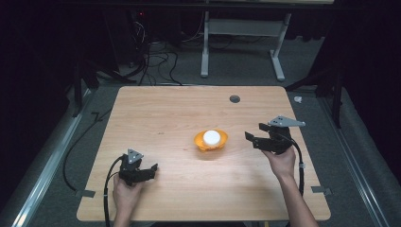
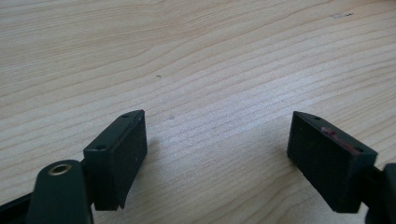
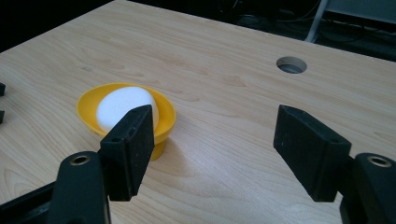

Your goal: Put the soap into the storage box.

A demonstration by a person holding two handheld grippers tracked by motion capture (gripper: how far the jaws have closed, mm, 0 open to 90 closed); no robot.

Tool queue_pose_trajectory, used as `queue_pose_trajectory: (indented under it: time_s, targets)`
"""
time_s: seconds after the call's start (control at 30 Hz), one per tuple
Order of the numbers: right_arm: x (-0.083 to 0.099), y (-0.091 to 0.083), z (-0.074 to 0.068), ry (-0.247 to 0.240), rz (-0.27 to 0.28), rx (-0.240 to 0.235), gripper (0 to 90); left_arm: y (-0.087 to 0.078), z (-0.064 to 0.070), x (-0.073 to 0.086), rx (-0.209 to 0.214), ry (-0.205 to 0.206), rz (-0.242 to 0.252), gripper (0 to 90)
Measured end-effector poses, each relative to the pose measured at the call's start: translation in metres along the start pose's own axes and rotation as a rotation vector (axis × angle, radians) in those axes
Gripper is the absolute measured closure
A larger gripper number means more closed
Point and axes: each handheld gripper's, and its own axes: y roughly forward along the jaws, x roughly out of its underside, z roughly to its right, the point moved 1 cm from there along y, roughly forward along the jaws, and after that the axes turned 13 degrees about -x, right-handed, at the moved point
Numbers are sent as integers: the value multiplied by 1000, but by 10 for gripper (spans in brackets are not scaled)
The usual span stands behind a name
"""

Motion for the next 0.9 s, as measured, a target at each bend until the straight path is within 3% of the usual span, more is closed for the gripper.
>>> queue_pose_trajectory:
  time_s: [0.9]
  targets:
    - [39,-18,12,94,21,34,303,0,0,0,0,0,0,206]
